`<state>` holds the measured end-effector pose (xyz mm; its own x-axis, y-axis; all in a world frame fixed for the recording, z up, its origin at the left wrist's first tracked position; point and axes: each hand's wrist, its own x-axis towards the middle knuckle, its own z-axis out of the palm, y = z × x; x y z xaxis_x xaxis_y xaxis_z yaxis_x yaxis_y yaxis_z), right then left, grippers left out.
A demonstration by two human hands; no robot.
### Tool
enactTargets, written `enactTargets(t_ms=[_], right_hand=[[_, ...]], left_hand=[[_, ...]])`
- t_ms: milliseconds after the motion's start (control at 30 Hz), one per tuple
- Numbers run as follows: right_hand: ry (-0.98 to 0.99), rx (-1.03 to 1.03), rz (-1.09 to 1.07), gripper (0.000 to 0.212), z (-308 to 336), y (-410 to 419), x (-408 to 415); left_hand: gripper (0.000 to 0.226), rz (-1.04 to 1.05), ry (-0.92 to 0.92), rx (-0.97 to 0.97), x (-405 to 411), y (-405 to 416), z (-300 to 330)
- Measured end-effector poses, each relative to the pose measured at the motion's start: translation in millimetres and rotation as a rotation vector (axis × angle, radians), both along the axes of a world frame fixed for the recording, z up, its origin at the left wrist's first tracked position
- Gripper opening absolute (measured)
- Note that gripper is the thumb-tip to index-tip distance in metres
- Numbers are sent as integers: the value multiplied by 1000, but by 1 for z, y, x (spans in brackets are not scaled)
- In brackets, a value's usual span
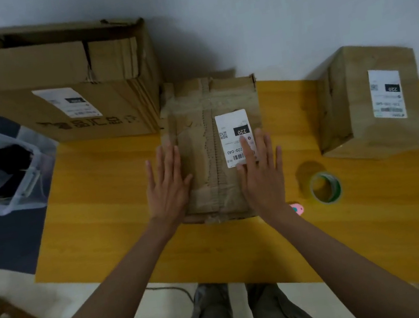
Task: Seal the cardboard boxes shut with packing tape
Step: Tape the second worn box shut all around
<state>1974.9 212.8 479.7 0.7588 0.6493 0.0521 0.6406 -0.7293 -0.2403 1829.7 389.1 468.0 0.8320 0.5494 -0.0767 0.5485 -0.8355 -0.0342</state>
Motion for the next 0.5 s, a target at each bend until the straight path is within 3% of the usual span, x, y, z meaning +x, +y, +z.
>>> enactTargets(t_ms=[133,267,333,433,500], right_hand=[[16,-26,-6,57,-2,-4,0],[168,165,-232,61,-6,-26,11],[518,382,-350,70,-8,-25,12],[1154,665,-597,69,-2,-15,13],[1295,703,-577,51,5,-13,16]], left_hand=[[75,102,-101,-199,-22,2,1],[82,394,-235,-712,-27,-6,5],[82,484,-284,-916,-21,-10,12],[74,567,-315,-998,-12,-6,13],[78,588,-315,-1011,-8,-2,8]])
